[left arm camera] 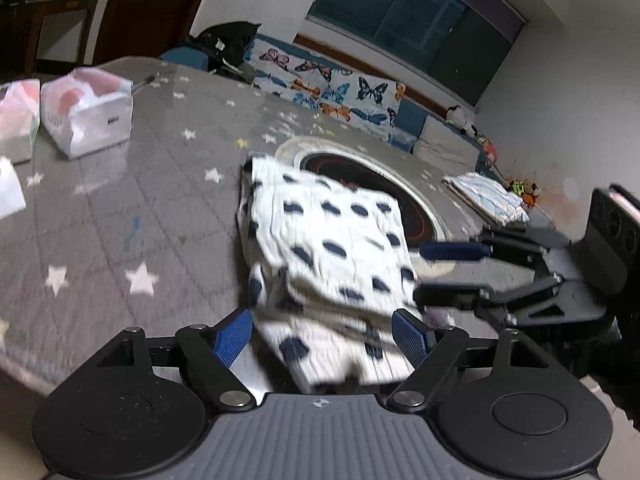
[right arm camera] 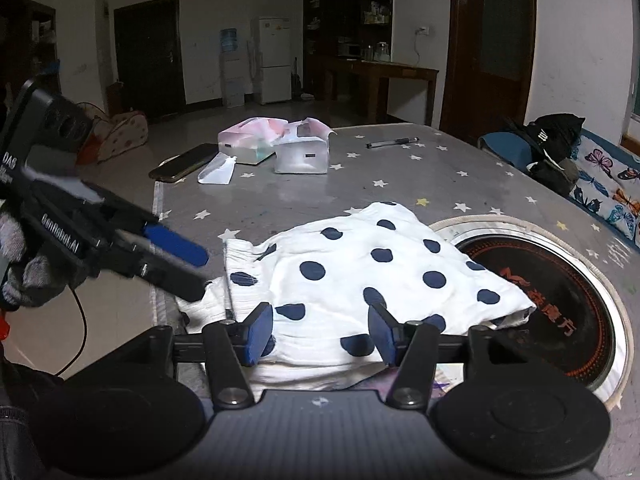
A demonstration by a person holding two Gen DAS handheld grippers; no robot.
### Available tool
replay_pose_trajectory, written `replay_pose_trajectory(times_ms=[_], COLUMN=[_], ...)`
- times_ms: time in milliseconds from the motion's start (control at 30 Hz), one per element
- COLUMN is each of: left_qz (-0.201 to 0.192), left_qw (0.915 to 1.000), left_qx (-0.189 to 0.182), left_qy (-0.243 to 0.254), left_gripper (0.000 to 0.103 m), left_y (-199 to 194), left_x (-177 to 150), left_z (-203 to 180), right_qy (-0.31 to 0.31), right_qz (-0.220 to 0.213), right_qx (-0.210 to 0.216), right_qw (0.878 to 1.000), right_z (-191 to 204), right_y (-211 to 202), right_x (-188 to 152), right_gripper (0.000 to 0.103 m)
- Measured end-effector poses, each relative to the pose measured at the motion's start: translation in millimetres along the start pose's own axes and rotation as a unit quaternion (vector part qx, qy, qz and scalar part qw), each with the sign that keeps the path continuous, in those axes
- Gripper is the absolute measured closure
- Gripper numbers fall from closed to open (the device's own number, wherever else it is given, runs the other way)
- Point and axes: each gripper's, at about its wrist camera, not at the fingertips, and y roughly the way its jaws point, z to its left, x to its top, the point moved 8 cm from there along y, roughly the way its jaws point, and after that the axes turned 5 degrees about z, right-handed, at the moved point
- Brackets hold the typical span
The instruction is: Fold clothes
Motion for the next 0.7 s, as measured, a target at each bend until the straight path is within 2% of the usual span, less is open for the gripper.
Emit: replay_pose_trajectory(times_ms=[100, 200, 267, 367, 500, 700], left_qz=[0.013, 0.026, 0.034, 0.034, 0.025, 0.002], left_qw=[0.9999, 0.9995, 0.9992, 0.999, 0.9992, 0.9993], left_qx=[-0.005, -0.01, -0.01, -0.006, -0.002, 0.032], left_qy=[-0.007, -0.013, -0.017, -0.028, -0.03, -0.019], left_gripper=[0.026, 0.041, 0.057, 0.071, 0.078, 0.085], left_y=[2.4, 6.2, 9.0, 9.6, 6.2, 5.2], left_x=[-8.1, -14.1, -16.9, -16.5, -9.1, 20.1], left_z=[-0.3, 0.0, 1.5, 8.2, 14.1, 34.2], right_qy=[-0.006, -0.018, -0.028, -0.044, -0.06, -0.085], right_qz=[0.0, -0.001, -0.001, 0.0, 0.006, 0.015], right_qx=[0.001, 0.005, 0.008, 0.017, 0.027, 0.025], right_qw=[1.0, 1.0, 1.0, 0.999, 0.998, 0.996], right_z=[3.9, 10.4, 15.7, 26.4, 37.2, 46.1], right_y=[-1.7, -3.7, -5.0, -5.4, -0.6, 9.4], right_x=[0.1, 0.7, 1.0, 0.2, -2.7, -4.7], right_gripper=[0.049, 0.049, 0.048, 0.046, 0.044, 0.037])
